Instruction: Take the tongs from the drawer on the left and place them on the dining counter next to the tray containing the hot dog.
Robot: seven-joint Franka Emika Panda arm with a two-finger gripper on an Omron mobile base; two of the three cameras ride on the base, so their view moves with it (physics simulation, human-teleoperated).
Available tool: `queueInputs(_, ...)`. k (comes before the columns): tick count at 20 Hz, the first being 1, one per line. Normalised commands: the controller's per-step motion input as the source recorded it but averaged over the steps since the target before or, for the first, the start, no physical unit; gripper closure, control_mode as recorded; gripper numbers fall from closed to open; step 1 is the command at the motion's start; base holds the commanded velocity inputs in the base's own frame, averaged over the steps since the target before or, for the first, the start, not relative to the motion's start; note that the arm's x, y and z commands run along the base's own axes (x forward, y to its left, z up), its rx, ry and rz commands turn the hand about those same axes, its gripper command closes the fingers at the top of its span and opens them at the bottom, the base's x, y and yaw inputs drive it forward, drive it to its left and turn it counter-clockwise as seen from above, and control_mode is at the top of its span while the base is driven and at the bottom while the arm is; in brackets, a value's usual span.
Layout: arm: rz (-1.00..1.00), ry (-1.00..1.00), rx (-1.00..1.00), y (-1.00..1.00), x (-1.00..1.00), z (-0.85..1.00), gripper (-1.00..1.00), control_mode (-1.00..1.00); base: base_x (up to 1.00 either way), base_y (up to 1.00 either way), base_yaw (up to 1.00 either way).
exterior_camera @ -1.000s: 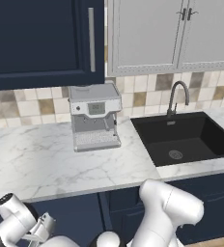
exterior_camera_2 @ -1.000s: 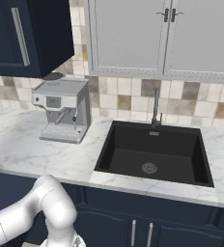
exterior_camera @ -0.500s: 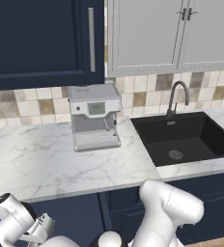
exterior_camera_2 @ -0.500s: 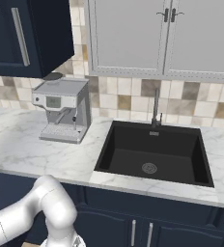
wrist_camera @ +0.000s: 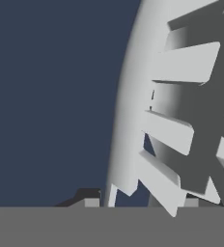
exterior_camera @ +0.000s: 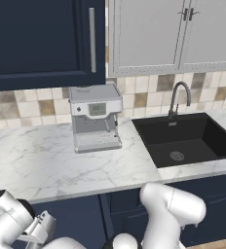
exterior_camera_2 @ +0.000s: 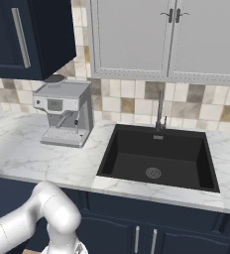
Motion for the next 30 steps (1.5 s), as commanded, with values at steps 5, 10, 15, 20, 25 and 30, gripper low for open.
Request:
queueInputs(5,0.0,-0.07,0.0,-0.23,-0.27,0.72,1.0,-1.0,0.0,0.0,0.0)
queueInputs(10,0.01,-0.12,0.02,-0.32,-0.14,0.67,1.0,-1.0,0.0,0.0,0.0)
queueInputs(15,0.04,-0.06,0.09,-0.33,-0.01,0.75,1.0,-1.0,0.0,0.0,0.0)
queueInputs(20,0.03,0.0,0.16,-0.36,0.01,0.81,1.0,-1.0,0.0,0.0,0.0)
queueInputs(25,0.01,0.0,0.15,-0.37,0.11,0.71,1.0,-1.0,0.0,0.0,0.0)
queueInputs(30,0.02,-0.05,0.07,-0.47,0.27,0.4,1.0,-1.0,0.0,0.0,0.0)
